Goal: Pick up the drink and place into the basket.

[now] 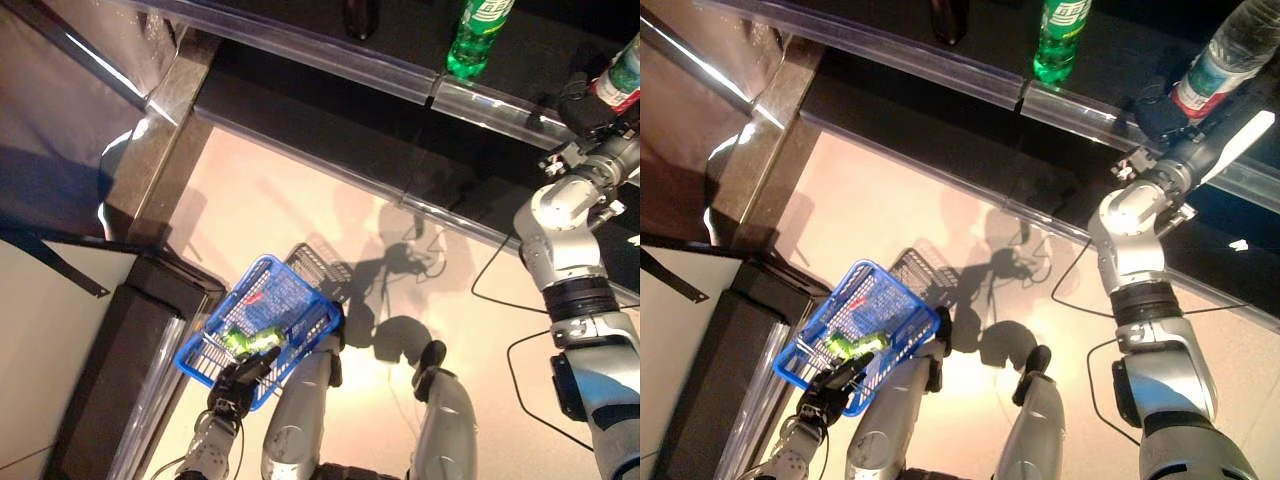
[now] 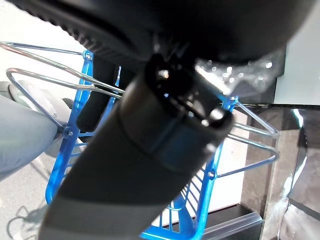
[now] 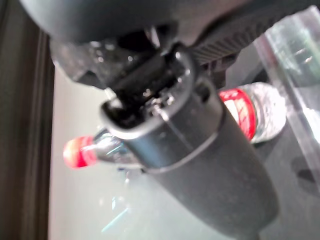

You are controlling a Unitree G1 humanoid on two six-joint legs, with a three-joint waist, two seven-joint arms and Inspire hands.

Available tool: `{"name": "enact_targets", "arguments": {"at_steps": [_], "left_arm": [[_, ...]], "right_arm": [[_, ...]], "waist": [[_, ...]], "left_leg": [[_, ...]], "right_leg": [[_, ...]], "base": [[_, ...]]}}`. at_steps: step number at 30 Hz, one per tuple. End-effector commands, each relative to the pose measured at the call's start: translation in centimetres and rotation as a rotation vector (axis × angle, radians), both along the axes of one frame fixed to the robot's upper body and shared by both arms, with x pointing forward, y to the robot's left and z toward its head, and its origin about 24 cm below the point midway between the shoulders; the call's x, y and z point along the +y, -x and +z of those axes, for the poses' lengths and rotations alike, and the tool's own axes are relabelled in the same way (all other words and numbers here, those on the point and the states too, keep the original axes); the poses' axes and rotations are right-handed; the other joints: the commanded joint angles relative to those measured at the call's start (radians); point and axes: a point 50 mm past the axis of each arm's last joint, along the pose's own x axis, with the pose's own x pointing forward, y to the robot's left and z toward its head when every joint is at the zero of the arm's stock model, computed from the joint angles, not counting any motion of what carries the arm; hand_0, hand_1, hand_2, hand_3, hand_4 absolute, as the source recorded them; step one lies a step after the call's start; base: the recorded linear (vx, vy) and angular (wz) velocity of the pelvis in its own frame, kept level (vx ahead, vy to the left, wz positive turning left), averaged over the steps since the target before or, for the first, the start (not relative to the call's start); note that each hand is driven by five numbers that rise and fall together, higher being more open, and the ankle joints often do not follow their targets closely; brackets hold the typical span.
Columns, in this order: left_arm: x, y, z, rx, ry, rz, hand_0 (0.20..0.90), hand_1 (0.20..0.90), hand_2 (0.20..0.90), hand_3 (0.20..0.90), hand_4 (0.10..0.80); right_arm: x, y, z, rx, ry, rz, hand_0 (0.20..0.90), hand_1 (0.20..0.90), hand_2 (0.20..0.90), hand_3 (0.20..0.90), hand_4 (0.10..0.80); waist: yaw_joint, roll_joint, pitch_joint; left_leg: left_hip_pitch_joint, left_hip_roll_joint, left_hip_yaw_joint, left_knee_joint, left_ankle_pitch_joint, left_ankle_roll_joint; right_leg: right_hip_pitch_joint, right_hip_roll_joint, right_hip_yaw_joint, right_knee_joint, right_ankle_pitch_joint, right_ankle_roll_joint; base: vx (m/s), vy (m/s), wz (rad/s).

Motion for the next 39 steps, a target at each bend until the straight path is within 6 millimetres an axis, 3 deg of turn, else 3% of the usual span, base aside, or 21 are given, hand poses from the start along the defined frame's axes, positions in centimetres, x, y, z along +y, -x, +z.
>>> {"name": "enact_targets", "arguments": {"at_steps": [1,13,15,16,17,19,27,39], "left_arm": [[-1.9,2.4,-0.8,0.007,0.034,-0.139,0.3,0.3,0.3,0.2,0.1],[-1.5,2.7,-0.6,0.005,0.042,-0.15,0.3,0.3,0.3,0.2,0.1],[-1.5,2.7,-0.6,0.004,0.045,-0.149,0.3,0.3,0.3,0.2,0.1],[-1.4,2.7,-0.5,0.0,0.045,-0.154,0.3,0.3,0.3,0.2,0.1],[-1.3,2.7,-0.4,-0.002,0.046,-0.155,0.3,0.3,0.3,0.2,0.1],[-1.2,2.8,-0.4,-0.004,0.05,-0.157,0.3,0.3,0.3,0.2,0.1],[-0.6,2.7,0.1,-0.033,0.053,-0.148,0.3,0.3,0.3,0.2,0.1],[1.2,1.4,1.5,-0.149,0.036,-0.043,0.3,0.3,0.3,0.2,0.1]], "right_arm": [[-1.4,2.6,9.1,-0.312,0.121,-0.044,0.9,0.9,0.9,0.9,0.8],[-2.4,3.2,12.5,-0.347,0.141,-0.06,0.9,0.9,0.9,0.9,0.8],[-2.4,3.2,12.9,-0.353,0.148,-0.05,0.705,0.705,0.705,0.672,0.572],[-2.3,3.2,13.5,-0.353,0.167,-0.051,0.498,0.498,0.498,0.431,0.331],[-2.2,3.2,13.8,-0.355,0.172,-0.051,0.373,0.373,0.373,0.285,0.185],[-2.1,3.4,14.7,-0.366,0.182,-0.048,0.3,0.3,0.3,0.2,0.1],[-1.8,4.1,16.7,-0.385,0.242,-0.069,0.3,0.3,0.3,0.2,0.1],[-4.4,4.8,14.9,-0.405,0.176,-0.074,0.3,0.3,0.3,0.2,0.1]], "waist": [[0.005,0.012,-0.014],[0.022,0.028,-0.014],[0.023,0.031,-0.014],[0.028,0.035,-0.014],[0.029,0.037,-0.014],[0.033,0.042,-0.014],[0.039,0.053,-0.014],[0.022,0.029,-0.014]], "left_leg": [[-0.02,-0.044,-0.097,0.18,-0.186,-0.023],[-0.064,-0.061,-0.11,0.215,-0.196,-0.016],[-0.068,-0.064,-0.112,0.217,-0.196,-0.016],[-0.079,-0.065,-0.114,0.221,-0.196,-0.016],[-0.083,-0.066,-0.114,0.222,-0.196,-0.016],[-0.094,-0.068,-0.114,0.223,-0.194,-0.015],[-0.123,-0.075,-0.115,0.235,-0.195,-0.011],[-0.051,-0.055,-0.107,0.226,-0.196,-0.026]], "right_leg": [[-0.03,0.037,-0.071,0.029,0.031,-0.048],[-0.078,0.028,-0.062,0.075,0.016,-0.054],[-0.083,0.028,-0.062,0.078,0.014,-0.055],[-0.094,0.025,-0.063,0.087,0.012,-0.056],[-0.099,0.024,-0.062,0.09,0.011,-0.057],[-0.115,0.023,-0.062,0.102,0.007,-0.06],[-0.157,0.024,-0.059,0.14,-0.003,-0.066],[-0.083,0.033,-0.065,0.136,-0.026,-0.072]], "base": [[0.0,0.0,0.0],[0.024,-0.002,0.03],[0.0,0.0,0.0],[0.0,0.0,0.0],[0.0,0.0,0.0],[0.0,0.0,0.0],[-0.041,-0.003,0.0],[-0.043,-0.014,0.01]]}}
